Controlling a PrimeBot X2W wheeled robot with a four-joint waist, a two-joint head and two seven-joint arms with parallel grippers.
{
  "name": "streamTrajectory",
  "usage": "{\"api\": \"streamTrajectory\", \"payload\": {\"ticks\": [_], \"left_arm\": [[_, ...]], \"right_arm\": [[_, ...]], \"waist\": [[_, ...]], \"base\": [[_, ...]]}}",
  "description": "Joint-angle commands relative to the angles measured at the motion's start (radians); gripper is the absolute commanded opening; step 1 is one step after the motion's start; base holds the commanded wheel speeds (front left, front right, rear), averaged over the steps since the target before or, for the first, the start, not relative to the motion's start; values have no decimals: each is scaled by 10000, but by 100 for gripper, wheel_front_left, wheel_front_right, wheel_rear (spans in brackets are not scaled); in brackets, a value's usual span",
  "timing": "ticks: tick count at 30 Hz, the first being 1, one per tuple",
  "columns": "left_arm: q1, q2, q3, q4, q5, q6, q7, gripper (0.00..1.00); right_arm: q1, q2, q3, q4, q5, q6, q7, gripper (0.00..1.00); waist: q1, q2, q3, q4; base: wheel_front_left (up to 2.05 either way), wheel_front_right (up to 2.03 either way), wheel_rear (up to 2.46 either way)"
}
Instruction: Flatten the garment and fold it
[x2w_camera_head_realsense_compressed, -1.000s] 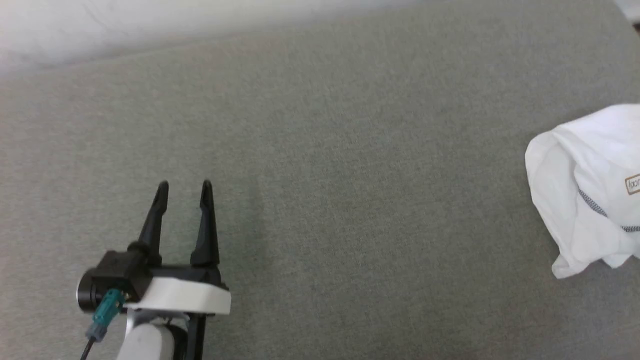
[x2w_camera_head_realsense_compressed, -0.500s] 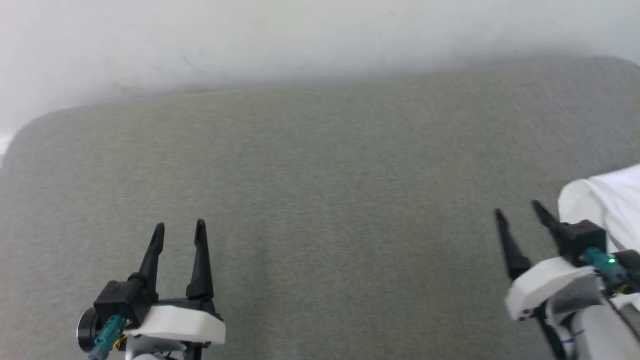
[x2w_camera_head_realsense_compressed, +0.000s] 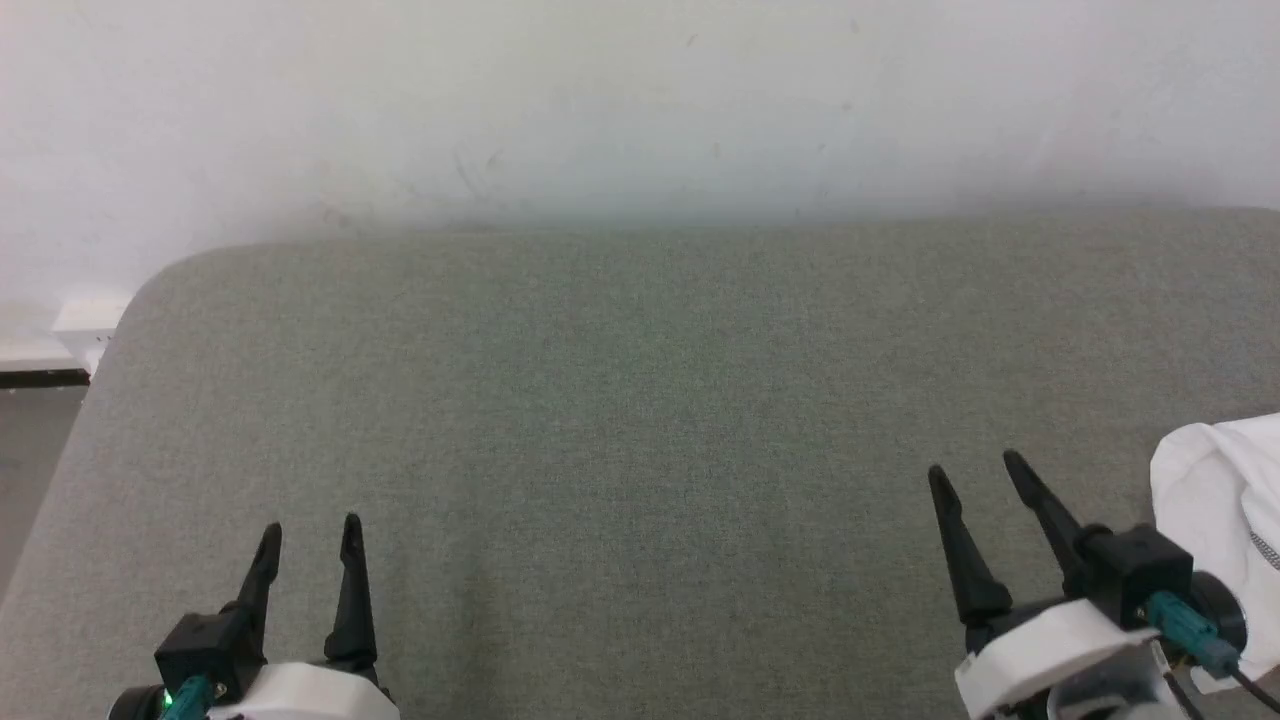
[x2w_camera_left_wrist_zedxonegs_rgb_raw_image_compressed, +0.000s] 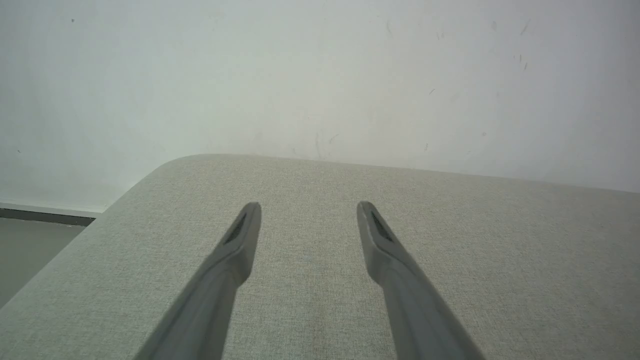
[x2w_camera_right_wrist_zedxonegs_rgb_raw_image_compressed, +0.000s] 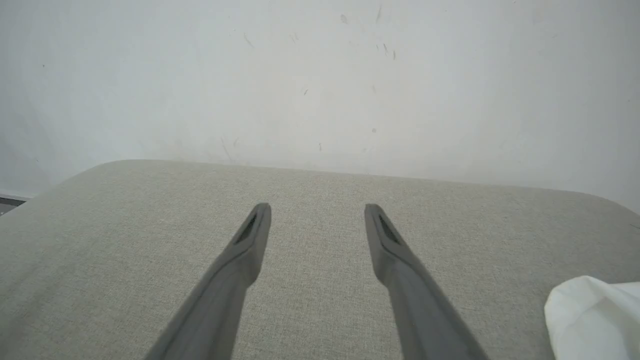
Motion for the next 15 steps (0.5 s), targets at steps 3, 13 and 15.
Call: {"api": "streamTrajectory", "payload": {"ticks": [3,13,15], "left_arm": [[236,22,-96,148,-79,-64,71,100],[493,-20,-279,453,-101,-71,37,100],[501,-11,-297,498,-118,-88,28,100]], "right_arm": [[546,131,-125,-350,24,-9,74,100],[1104,229,9,-803,49,-9,172,100],[1135,233,9,-845,43,-9,189,100]], "waist": [[1,0,-240,-115],[1,0,-405,-232],[1,0,-404,-234]], "base": [[0,0,0],[0,0,0],[0,0,0]]}}
